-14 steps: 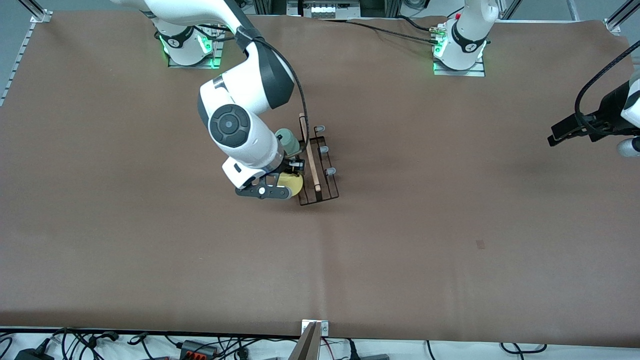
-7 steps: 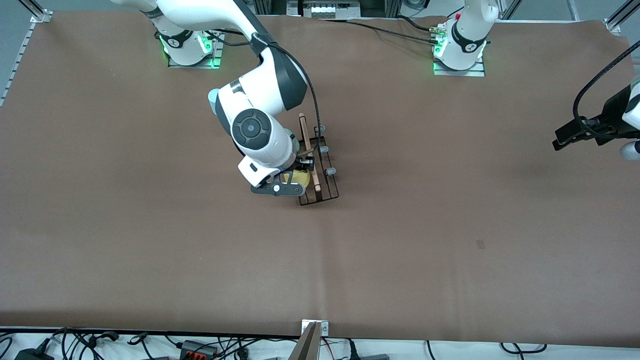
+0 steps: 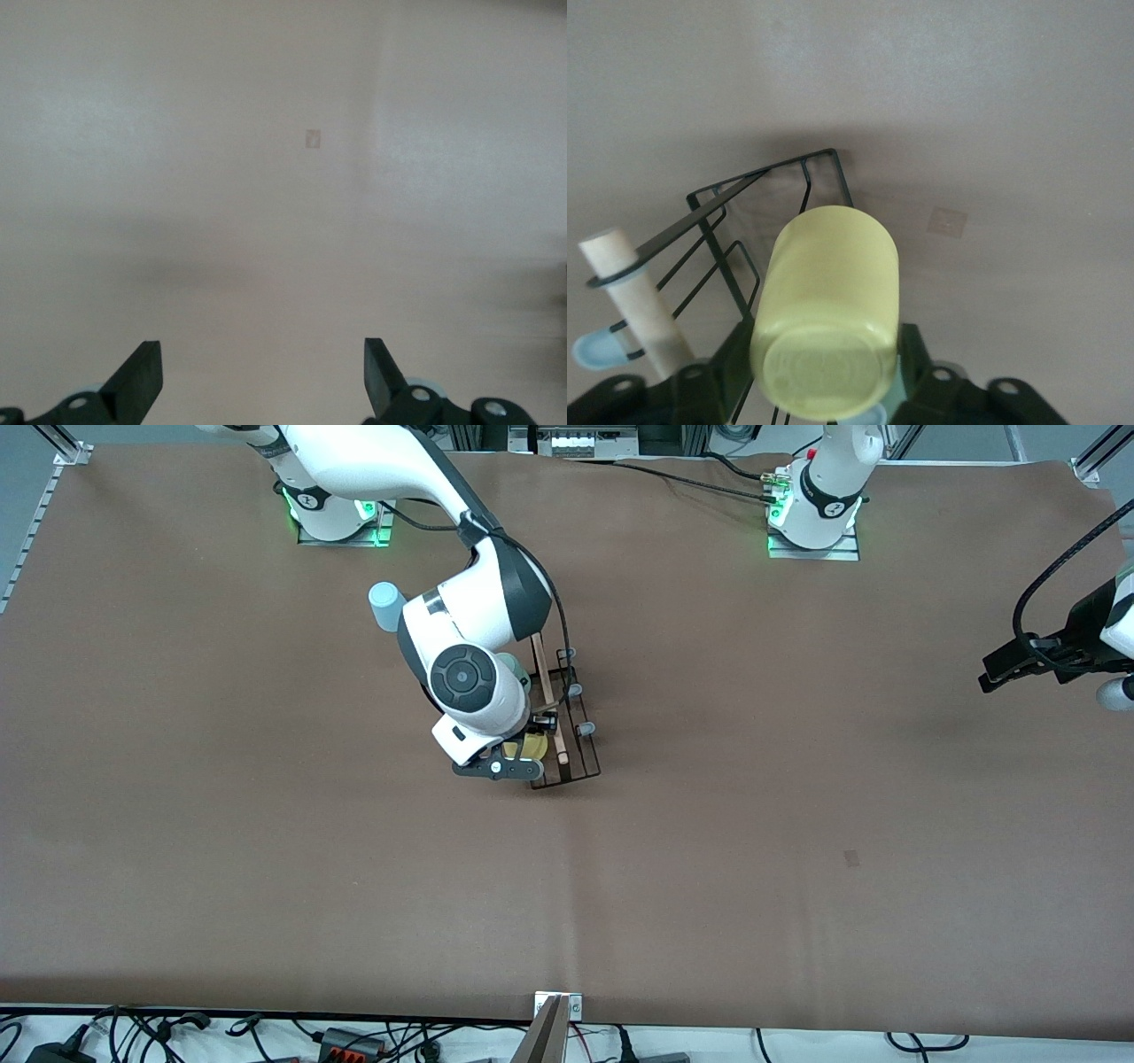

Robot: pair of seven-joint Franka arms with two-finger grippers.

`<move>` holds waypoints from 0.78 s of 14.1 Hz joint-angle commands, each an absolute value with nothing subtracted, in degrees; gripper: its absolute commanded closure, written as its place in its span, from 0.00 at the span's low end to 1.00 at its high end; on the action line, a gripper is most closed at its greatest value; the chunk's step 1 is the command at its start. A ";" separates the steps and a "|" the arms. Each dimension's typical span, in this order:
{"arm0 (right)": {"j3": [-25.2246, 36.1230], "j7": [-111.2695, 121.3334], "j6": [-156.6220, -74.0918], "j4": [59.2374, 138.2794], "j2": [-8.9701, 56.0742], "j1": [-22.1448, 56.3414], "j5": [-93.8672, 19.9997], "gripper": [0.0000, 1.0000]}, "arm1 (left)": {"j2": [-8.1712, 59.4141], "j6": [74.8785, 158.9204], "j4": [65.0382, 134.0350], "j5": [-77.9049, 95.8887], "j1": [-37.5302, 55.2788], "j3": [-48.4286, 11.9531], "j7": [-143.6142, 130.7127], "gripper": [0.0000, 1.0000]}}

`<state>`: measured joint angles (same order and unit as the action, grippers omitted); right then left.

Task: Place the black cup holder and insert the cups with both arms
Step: 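Hang the yellow cup on a rack peg and open the right gripper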

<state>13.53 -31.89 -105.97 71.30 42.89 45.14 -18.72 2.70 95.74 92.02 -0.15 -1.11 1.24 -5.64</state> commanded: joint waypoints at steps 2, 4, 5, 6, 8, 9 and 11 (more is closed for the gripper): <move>14.24 -32.52 -105.56 70.05 41.58 44.48 -19.42 0.00 | 2.29 96.06 92.46 -1.41 -1.23 1.05 -4.75 0.00; 15.72 -31.65 -104.86 70.05 38.78 43.60 -18.90 0.00 | 2.29 96.06 92.46 -1.41 -1.14 1.05 -4.75 0.00; 17.65 -31.47 -103.98 70.05 37.37 43.51 -18.55 0.00 | 2.29 96.06 92.46 -1.41 -1.14 1.05 -4.75 0.00; 19.75 -30.86 -102.58 70.05 35.96 43.42 -18.02 0.00 | 2.29 95.98 92.46 -1.41 -1.14 1.05 -4.75 0.00; 24.06 -26.39 -99.51 70.05 33.76 43.42 -17.84 0.00 | 2.29 96.06 92.37 -1.32 -1.14 0.97 -4.75 0.00; 26.26 -24.54 -97.93 70.05 32.71 43.42 -17.93 0.00 | 2.29 96.06 92.37 -1.32 -1.06 0.97 -4.75 0.00; 30.04 -21.55 -95.63 70.05 30.59 43.59 -17.84 0.00 | 2.29 96.06 92.37 -1.32 -1.05 0.97 -4.75 0.00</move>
<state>27.54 -24.09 -97.54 69.32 32.76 43.10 -18.34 2.70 95.74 92.03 -0.15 -1.08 1.22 -5.59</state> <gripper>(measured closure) 0.000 0.000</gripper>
